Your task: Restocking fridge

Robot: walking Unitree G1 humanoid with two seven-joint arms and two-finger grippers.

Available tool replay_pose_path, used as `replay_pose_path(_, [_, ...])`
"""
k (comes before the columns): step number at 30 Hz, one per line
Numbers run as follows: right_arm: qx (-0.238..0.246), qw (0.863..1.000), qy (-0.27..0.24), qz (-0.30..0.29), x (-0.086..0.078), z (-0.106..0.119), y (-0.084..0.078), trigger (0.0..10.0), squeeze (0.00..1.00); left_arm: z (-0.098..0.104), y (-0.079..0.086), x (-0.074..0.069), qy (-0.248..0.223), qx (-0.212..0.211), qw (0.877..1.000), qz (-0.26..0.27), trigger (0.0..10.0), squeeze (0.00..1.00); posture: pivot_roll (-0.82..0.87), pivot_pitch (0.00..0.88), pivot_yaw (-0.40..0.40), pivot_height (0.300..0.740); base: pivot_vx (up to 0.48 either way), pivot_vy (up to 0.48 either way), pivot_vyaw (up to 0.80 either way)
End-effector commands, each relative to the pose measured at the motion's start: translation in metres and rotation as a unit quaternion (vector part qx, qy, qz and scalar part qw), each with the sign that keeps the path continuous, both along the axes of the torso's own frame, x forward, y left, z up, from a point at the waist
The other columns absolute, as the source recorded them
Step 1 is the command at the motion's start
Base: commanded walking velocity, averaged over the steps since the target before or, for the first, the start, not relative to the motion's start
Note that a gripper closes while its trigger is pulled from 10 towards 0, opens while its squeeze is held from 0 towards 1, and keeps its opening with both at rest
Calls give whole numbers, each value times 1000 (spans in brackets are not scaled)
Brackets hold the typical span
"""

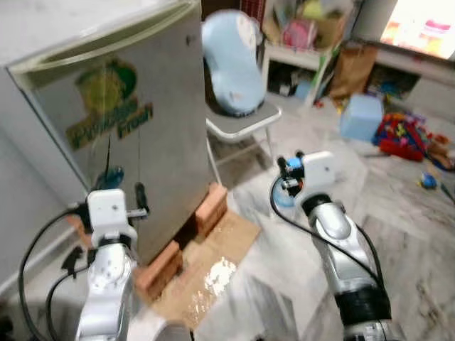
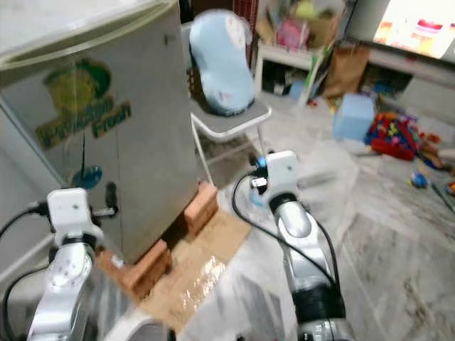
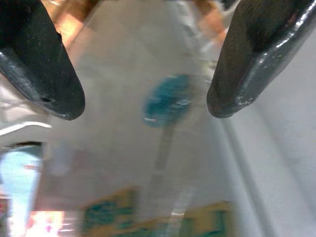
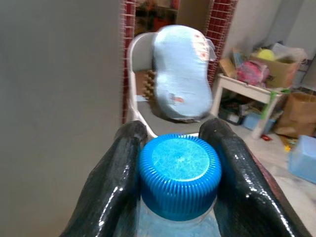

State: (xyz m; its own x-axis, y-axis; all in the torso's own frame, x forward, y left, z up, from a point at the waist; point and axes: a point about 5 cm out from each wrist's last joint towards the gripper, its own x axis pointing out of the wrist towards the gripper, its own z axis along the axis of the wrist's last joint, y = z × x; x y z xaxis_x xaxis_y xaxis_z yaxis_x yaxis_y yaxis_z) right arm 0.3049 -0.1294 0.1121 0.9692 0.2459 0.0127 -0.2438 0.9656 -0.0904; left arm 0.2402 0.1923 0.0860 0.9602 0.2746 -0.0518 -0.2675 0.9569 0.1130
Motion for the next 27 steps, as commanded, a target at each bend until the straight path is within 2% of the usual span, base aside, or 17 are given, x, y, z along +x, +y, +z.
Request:
replay_pose_path(1, [-2,1000,-14,-4,2,7,-6,10000,0,1,-5,3,-3,-3,1000,-3,10000,1000,56,0,-6,740,0,0,0])
replay_pose_path(6, [-4,1000,-13,-2,2,6,-5,10000,0,1,-2,4,2,4,1000,15,10000,1000,52,0,-5,740,0,0,0])
replay_pose_path(7, [-5,1000,-13,-2,2,6,-5,10000,0,2,-1,5,3,15,1000,22,10000,580,52,0,-4,740,0,0,0])
replay_pose_path(8, [-5,1000,-14,-2,2,6,-5,10000,0,1,-1,6,5,16,1000,20,10000,580,51,0,-2,740,0,0,0])
replay_pose_path(9, [-4,1000,-14,-2,2,6,-5,10000,0,1,-1,6,8,16,1000,18,10000,0,51,0,-2,740,0,0,0])
replay_pose_path(13, [1,1000,-18,8,0,7,-2,10000,0,-1,-2,8,17,0,1000,18,10000,0,52,0,-1,740,0,0,0])
replay_pose_path(16, [-10,999,-24,18,-1,8,3,10000,0,3,-4,14,9,3,1000,16,10000,0,48,0,0,740,0,0,800])
replay_pose_path(27, [-14,999,-25,17,1,9,0,10000,0,2,3,18,17,12,999,31,10000,0,44,0,-2,740,0,0,798])
